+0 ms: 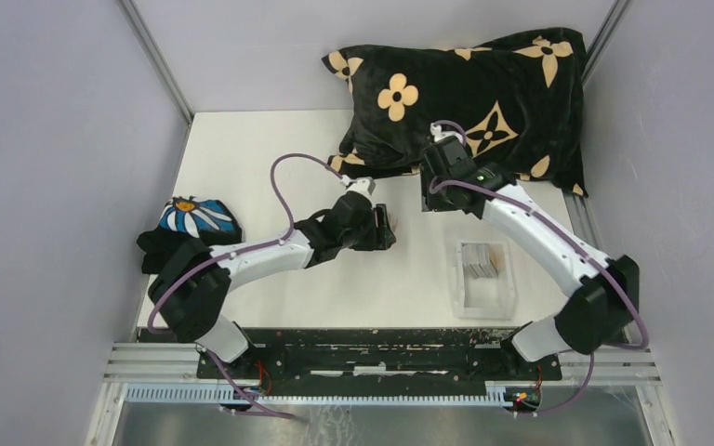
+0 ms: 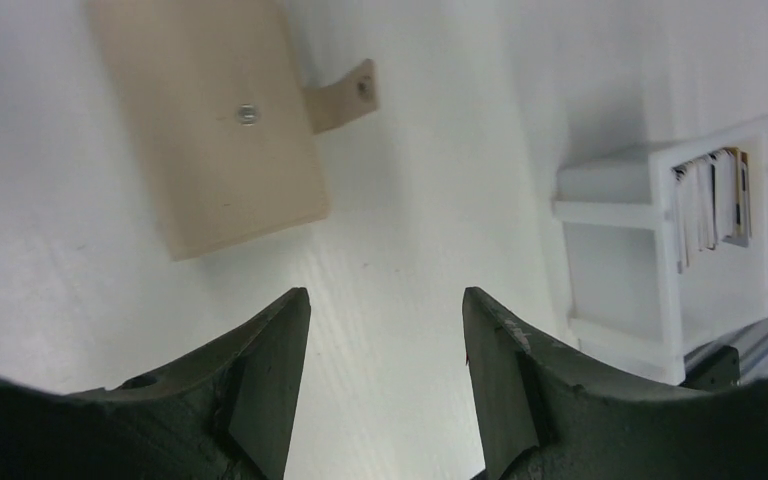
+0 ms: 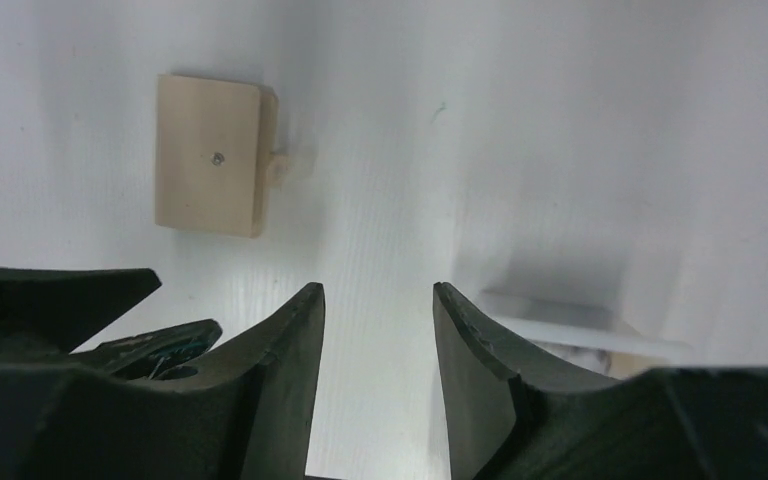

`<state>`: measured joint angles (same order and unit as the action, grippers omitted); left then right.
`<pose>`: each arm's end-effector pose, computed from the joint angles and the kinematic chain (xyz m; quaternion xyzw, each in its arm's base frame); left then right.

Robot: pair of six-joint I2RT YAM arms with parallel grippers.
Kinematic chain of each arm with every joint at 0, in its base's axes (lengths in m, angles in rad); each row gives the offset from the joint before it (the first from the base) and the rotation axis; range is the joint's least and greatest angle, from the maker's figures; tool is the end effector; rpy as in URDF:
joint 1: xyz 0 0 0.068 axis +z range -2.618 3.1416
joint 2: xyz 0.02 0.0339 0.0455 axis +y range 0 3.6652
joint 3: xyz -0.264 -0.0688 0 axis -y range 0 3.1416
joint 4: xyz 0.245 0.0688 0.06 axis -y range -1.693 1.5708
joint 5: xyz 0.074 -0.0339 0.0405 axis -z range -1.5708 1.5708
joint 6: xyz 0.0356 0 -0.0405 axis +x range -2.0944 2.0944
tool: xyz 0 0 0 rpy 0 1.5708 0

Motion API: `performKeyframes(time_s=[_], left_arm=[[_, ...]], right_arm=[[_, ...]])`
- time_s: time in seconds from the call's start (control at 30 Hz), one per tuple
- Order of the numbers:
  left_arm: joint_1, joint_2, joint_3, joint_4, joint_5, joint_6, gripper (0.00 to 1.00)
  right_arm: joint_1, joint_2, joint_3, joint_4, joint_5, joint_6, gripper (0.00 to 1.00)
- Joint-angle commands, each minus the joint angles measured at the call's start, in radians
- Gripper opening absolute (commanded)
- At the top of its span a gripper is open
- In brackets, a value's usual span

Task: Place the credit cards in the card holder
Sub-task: Move the storage box to the center of the board.

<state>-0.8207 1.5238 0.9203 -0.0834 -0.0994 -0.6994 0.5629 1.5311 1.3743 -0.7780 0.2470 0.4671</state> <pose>0.2262 -0.2375 0.2182 0.0335 0.9024 -0.2618 0.3406 0.2798 0.1663 0.3110 -0.0067 0.9434 0.0510 0.3277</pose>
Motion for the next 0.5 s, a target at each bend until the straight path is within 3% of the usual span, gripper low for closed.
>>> performKeyframes(time_s=[0.0,0.2,0.47], left_arm=[[-0.049,0.085,0.072,0.110,0.115,0.047,0.65],[-0.087,0.177,0.124,0.165,0.209,0.033,0.66],[-0.107,0.258,0.159,0.244,0.308,-0.013,0.66]], right_arm=[[0.001,-0.158,-0.071,-0.076,0.134,0.008,0.51],[-0.001,-0.280,-0.171,-0.150,0.205,0.055,0.54],[-0.038,-0.315,-0.216,-0.262,0.248,0.125,0.61]])
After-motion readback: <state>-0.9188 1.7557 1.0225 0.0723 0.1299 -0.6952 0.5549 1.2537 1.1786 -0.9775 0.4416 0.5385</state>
